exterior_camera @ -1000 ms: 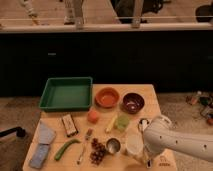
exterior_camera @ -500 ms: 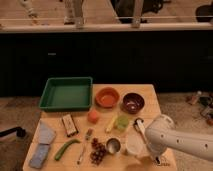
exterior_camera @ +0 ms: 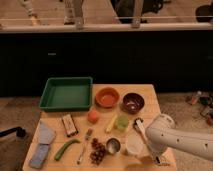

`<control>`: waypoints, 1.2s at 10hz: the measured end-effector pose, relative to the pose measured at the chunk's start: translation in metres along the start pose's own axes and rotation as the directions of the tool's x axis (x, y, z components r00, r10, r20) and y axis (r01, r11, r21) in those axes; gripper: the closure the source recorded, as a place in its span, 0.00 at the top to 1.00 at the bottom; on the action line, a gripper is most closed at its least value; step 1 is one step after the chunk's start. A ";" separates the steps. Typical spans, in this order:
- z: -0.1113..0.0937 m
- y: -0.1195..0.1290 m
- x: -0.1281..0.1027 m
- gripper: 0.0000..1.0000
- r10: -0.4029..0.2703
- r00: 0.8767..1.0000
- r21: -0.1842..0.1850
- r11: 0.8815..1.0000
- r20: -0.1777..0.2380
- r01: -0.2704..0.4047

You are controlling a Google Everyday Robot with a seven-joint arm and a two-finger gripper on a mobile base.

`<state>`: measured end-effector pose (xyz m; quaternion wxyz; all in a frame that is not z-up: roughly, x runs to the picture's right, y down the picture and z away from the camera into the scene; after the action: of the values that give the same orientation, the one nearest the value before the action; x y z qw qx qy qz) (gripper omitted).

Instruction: Wipe purple bowl with brush

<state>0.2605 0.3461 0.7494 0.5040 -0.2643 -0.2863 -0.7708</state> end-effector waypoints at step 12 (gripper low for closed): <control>-0.073 0.019 0.007 0.00 0.030 0.993 -0.034 0.999 -0.118 -0.034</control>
<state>0.2667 0.2836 0.7071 0.5274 -0.2318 -0.2381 -0.7819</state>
